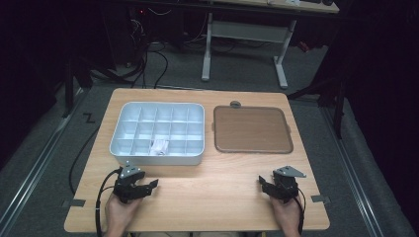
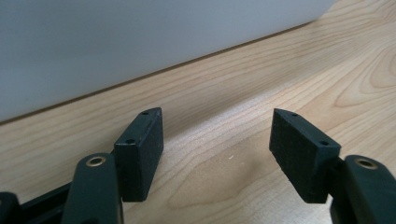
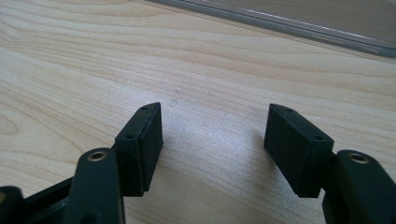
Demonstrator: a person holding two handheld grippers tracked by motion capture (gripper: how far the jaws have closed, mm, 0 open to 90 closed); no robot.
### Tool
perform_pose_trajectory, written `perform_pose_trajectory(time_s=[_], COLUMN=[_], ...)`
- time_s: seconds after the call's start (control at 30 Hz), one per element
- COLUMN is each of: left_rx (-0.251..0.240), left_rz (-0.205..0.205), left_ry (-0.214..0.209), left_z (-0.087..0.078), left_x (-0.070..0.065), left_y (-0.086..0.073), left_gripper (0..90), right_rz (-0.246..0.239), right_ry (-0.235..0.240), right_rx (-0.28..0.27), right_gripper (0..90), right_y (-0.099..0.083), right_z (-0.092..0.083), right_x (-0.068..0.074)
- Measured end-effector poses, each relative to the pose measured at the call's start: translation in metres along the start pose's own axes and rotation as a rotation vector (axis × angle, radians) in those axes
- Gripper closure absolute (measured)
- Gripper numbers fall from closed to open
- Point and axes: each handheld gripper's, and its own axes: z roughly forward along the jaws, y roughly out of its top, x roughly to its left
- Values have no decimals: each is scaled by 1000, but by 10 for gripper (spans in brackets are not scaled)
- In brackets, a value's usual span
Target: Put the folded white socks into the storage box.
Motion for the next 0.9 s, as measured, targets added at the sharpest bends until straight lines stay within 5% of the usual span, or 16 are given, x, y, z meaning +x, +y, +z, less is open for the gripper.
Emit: perform_pose_trajectory(time_s=[0.13,0.37,0.9], left_rx=[-25,-26,-22], left_rz=[60,104,95], left_ry=[10,27,29], left_z=[3,6,6], left_x=[-2,-5,-5], left_y=[-6,-9,-8], left_gripper=[346,330,296], right_rz=[0,0,0], right_ry=[0,0,-1], right_rx=[0,0,-1], right_gripper=[377,377,377], right_y=[0,0,0], right_z=[0,0,0], right_x=[0,0,0])
